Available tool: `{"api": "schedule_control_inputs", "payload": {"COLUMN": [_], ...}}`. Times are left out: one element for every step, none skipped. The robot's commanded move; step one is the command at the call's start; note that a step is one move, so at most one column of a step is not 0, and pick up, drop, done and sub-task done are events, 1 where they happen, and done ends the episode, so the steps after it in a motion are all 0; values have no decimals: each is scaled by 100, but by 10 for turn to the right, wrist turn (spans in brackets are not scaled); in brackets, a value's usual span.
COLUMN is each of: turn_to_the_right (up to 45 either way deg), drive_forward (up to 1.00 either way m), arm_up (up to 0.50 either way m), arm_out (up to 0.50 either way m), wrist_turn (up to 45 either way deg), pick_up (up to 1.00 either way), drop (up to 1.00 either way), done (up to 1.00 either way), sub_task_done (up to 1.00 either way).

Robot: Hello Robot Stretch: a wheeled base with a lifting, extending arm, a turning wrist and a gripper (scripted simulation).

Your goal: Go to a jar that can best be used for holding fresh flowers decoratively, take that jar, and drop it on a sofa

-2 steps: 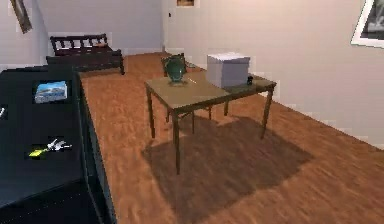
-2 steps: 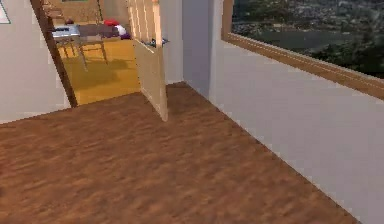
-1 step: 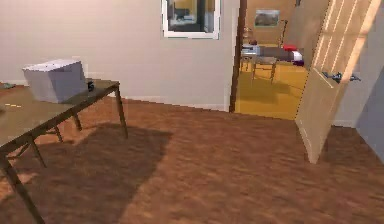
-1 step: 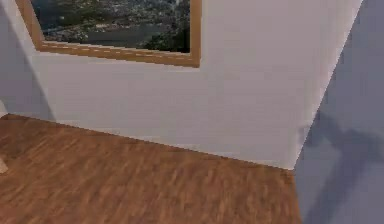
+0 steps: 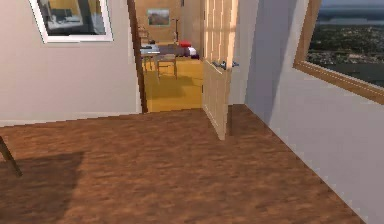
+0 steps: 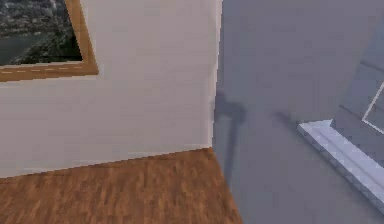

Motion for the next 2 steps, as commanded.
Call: {"api": "schedule_control_inputs", "payload": {"turn_to_the_right": [0, -420], "drive_forward": [10, 0], "arm_up": [0, 0], "arm_out": [0, 0], "wrist_turn": [0, 0], "pick_up": [0, 0], "drop": [0, 0], "done": [0, 0], "sub_task_done": [0, 0]}}
